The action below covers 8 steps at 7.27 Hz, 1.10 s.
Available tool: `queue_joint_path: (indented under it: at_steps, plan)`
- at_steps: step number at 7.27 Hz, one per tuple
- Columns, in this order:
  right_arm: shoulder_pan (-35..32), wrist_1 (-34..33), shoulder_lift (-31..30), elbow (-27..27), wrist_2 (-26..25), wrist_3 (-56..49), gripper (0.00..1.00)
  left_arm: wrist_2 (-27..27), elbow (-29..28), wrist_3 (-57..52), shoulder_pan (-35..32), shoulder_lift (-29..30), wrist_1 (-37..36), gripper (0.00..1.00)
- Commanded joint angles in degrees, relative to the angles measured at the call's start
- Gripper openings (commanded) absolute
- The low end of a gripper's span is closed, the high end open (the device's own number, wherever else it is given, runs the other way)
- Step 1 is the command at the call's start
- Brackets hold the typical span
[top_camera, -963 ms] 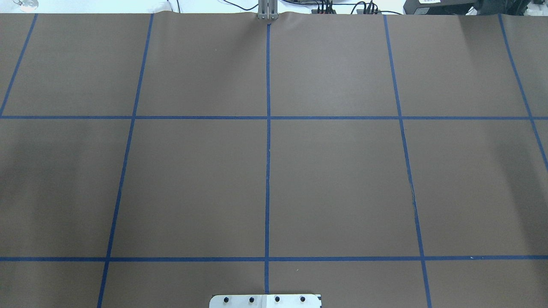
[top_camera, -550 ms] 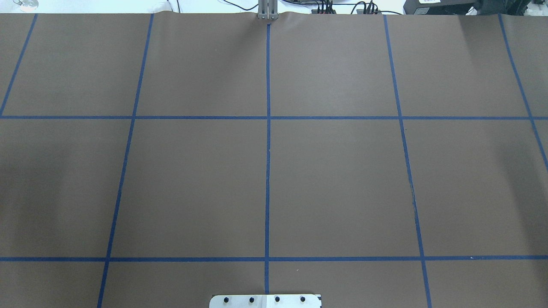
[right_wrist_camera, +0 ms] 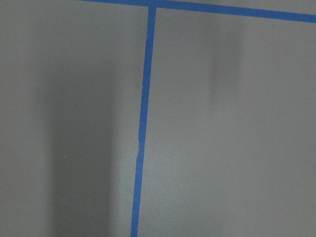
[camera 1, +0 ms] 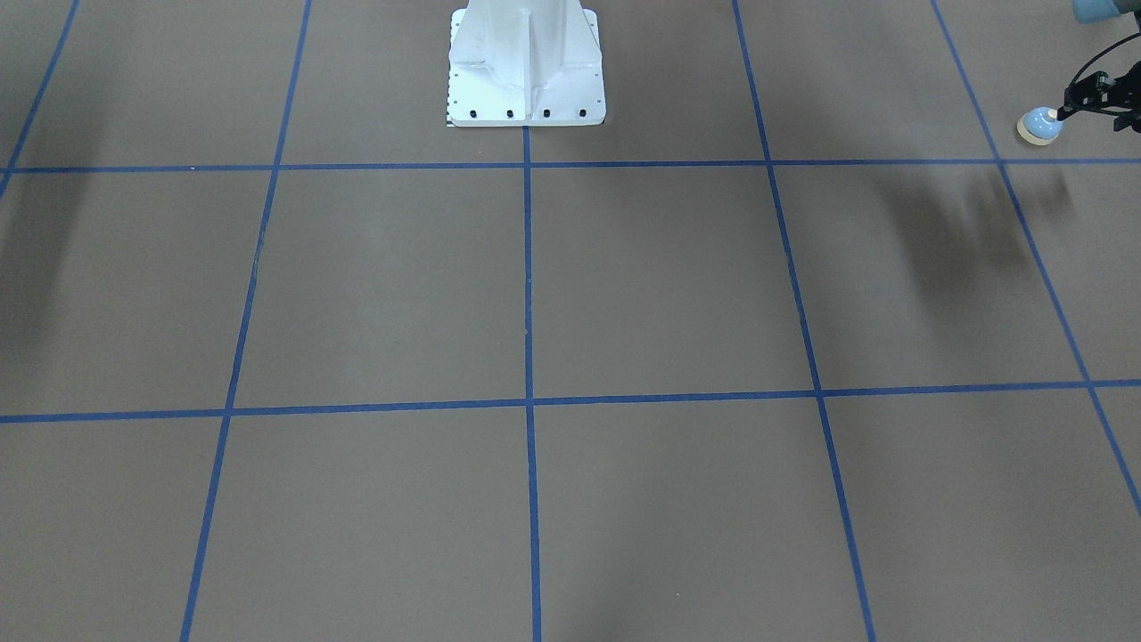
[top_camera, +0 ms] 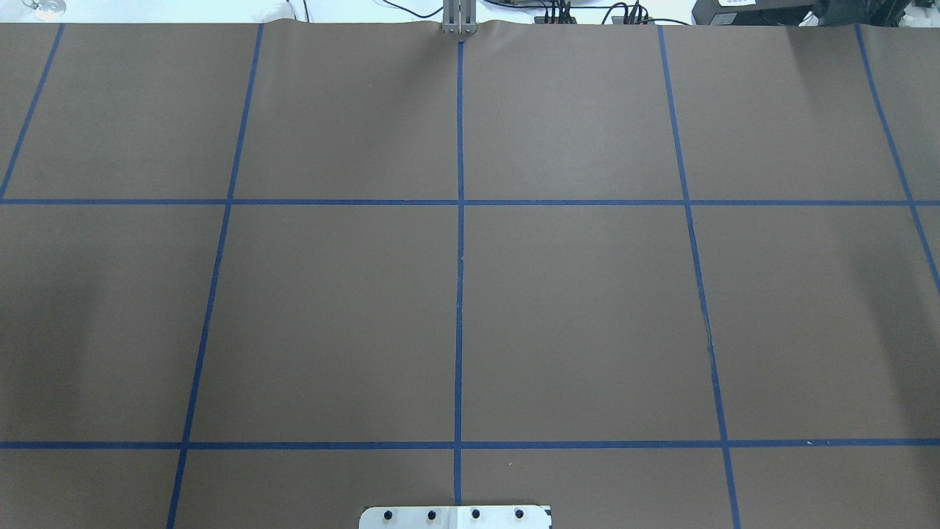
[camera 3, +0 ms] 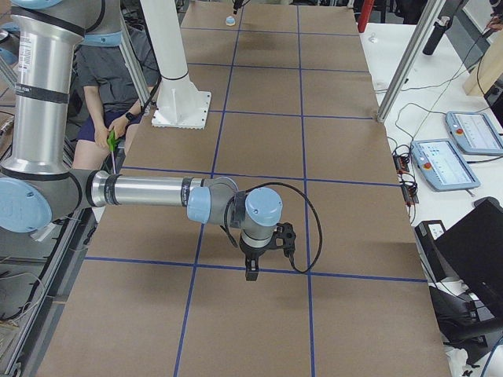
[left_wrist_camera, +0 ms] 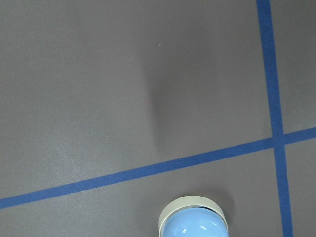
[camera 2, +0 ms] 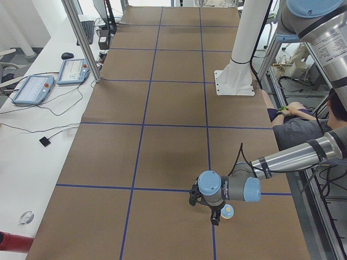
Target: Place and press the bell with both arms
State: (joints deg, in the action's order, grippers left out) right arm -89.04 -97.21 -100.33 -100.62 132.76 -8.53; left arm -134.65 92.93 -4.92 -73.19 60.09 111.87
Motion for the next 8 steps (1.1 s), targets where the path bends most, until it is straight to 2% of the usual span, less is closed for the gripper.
queue_joint_path:
  at_steps: [1, 2, 8]
  plan:
    - [0.0, 0.0, 0.2, -0.1, 0.0, 0.0, 1.00, -0.1, 0.0, 8.6, 4.8, 0.8, 2.9, 1.00]
    - [0.0, 0.0, 0.3, -0.1, 0.0, 0.0, 1.00, 0.0, -0.1, 13.7, 8.4, 1.4, 3.5, 1.00]
    - [0.0, 0.0, 0.4, -0.2, 0.0, 0.0, 1.00, 0.9, -4.8, 14.7, 15.6, 2.3, 3.4, 1.00]
